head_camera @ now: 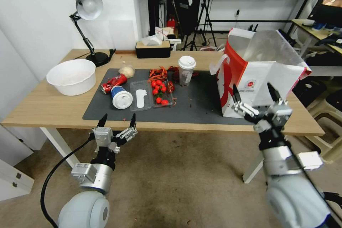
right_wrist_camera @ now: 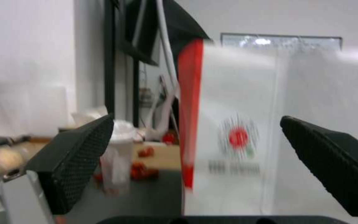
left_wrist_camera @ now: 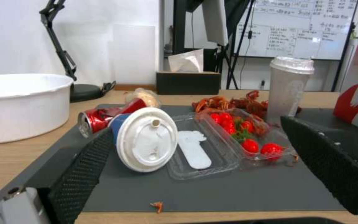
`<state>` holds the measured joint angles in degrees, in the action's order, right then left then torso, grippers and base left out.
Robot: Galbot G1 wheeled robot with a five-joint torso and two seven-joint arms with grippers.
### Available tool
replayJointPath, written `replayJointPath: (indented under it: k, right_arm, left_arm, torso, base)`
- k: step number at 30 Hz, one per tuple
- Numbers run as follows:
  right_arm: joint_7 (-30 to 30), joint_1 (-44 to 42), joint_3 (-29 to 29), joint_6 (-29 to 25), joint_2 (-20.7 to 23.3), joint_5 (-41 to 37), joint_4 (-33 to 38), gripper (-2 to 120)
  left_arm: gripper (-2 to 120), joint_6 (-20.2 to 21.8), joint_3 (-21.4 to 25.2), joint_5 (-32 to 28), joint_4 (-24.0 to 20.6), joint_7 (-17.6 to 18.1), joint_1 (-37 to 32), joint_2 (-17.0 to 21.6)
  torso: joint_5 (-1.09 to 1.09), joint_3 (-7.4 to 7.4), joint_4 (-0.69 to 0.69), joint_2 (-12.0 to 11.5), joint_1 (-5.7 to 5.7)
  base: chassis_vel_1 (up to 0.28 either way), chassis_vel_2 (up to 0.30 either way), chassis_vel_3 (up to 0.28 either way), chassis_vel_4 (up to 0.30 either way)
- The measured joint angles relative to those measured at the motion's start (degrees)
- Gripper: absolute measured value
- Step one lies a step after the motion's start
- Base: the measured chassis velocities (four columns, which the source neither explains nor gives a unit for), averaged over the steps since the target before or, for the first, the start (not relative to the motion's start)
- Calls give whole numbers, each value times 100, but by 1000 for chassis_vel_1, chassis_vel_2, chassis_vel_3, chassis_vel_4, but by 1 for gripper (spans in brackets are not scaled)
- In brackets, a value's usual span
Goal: Pick up the trash from the table and place it into the takeout bag.
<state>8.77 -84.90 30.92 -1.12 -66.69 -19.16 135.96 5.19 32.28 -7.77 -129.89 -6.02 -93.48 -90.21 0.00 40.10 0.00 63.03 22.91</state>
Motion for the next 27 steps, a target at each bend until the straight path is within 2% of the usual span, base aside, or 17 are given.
replayJointPath:
  k: [2, 5, 10, 20, 27]
  right_arm:
    - [334, -352, -230, -318, -176, 601, -198, 100]
    - [667, -640, -484, -568, -321, 1004, -479, 100]
    - [1143, -658, -1084, -641, -446, 1159, -1146, 100]
    - [1152, -445, -1503, -525, -400, 806, -1261, 100]
    - [1081, 267, -1889, -282, -100, -30, -1347, 100]
  left_arm:
    - [100, -51, 2, -6, 48, -21, 25, 21]
    - [100, -82, 9, -15, 74, -44, 40, 40]
    - [100, -109, 68, -74, 106, -54, 55, 77]
    - [100, -169, 101, -80, 139, -54, 42, 62]
    - [100, -195, 97, -76, 151, -54, 49, 7]
  torso:
    - [-1, 0, 1, 0, 0]
    - [0, 0, 0, 0, 0]
    - [-1, 1, 1, -1, 0]
    - [-1, 1, -1, -1, 0]
    - [0, 1, 0, -1, 0]
  base:
    - [0, 0, 0, 0]
    - [0, 0, 0, 0]
    - [0, 0, 0, 0]
    - [0, 0, 0, 0]
    - [0, 0, 0, 0]
